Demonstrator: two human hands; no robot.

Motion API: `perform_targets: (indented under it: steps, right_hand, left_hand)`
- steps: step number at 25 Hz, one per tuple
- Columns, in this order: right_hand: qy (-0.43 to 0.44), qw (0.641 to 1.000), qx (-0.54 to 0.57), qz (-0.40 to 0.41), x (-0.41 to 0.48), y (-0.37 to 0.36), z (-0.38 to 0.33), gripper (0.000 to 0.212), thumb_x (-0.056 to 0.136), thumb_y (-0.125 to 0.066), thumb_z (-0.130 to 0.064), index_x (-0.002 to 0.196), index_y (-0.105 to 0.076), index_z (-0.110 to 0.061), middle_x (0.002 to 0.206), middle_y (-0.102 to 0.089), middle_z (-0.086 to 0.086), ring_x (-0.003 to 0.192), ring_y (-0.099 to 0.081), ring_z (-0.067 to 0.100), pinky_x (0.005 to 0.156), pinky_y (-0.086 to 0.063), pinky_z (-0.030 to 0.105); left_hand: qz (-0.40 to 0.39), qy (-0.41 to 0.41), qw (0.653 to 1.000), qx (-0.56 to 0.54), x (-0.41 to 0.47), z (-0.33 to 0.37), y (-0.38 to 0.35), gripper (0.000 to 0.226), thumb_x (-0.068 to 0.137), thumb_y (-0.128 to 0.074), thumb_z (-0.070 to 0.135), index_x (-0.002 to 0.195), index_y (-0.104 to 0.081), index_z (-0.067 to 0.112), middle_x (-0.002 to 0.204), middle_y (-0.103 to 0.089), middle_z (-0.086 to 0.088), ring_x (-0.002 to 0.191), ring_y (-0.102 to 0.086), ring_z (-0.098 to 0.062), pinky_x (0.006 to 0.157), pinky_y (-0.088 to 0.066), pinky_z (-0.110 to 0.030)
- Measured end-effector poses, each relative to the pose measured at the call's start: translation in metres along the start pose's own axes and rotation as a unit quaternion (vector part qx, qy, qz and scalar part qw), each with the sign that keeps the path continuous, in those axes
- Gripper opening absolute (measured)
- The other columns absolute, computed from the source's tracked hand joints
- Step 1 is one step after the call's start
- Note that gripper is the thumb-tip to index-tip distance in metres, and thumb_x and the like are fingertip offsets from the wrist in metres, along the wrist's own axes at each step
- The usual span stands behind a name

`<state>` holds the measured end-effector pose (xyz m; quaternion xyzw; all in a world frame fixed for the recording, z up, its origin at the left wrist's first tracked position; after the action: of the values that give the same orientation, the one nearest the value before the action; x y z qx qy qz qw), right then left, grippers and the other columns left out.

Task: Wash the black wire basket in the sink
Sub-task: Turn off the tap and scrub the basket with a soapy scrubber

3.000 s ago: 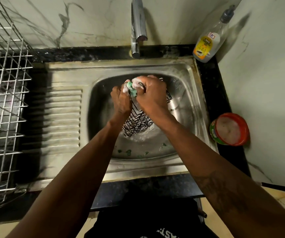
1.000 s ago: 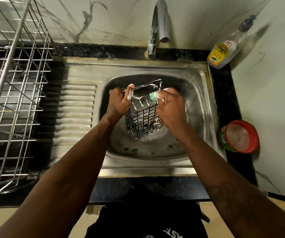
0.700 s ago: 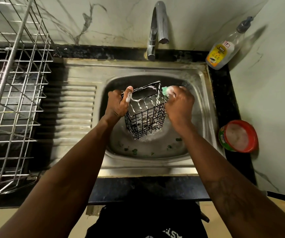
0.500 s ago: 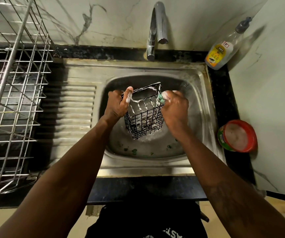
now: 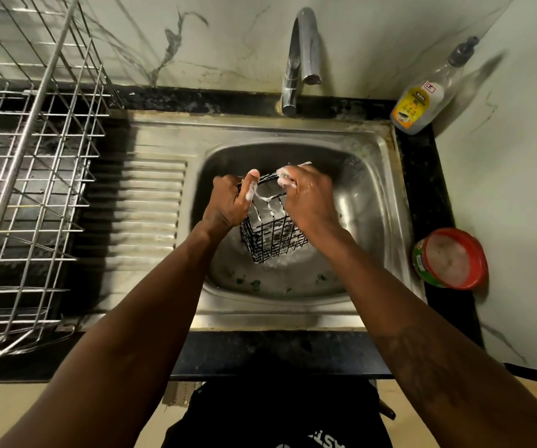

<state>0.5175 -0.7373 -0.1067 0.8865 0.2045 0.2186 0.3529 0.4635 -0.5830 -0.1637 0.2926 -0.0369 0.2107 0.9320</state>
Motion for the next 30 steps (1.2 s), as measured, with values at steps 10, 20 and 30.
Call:
perform_targets:
  steps: [10,20,30]
  right_hand:
    - [-0.045,0.977,-0.209,-0.017,0.017,0.028,0.042,0.028,0.074,-0.058,0.002,0.091,-0.075,-0.011,0.091,-0.069,0.01,0.089,-0.059,0.033,0.074,-0.035,0.033]
    - [-0.052,0.997,-0.056,0.017,-0.001,-0.003,-0.003,0.025,0.079,-0.062,0.004,0.09,-0.076,-0.013,0.087,-0.074,0.007,0.078,-0.061,0.024,0.065,-0.043,0.023]
    - [-0.175,0.975,-0.123,0.054,-0.008,0.012,0.016,0.029,0.079,-0.07,0.0,0.106,-0.071,-0.011,0.098,-0.07,0.01,0.085,-0.066,0.025,0.064,-0.036,0.023]
  left_hand:
    - [-0.013,-0.007,1.0,0.0,-0.005,0.005,0.001,0.064,0.108,-0.045,0.03,0.046,-0.03,0.019,0.042,-0.026,0.005,0.041,-0.025,-0.008,0.045,-0.019,-0.028]
    - [-0.031,0.012,0.999,0.008,0.002,-0.002,0.01,0.063,0.108,-0.04,0.042,0.055,-0.043,0.01,0.047,-0.045,-0.009,0.045,-0.047,-0.027,0.046,-0.033,-0.04]
    - [-0.206,0.049,0.959,0.191,0.053,0.032,-0.009,0.045,0.104,-0.035,0.038,0.073,-0.059,0.015,0.074,-0.067,-0.01,0.063,-0.062,-0.024,0.061,-0.052,-0.037]
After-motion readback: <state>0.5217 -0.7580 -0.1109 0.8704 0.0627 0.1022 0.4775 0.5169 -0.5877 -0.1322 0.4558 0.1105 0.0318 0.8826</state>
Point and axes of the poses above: each hand's wrist, its own x-axis towards the middle knuckle, its own y-axis out of the back of the hand, z = x × y, the point moved 4 cm from there along x, towards the middle knuckle
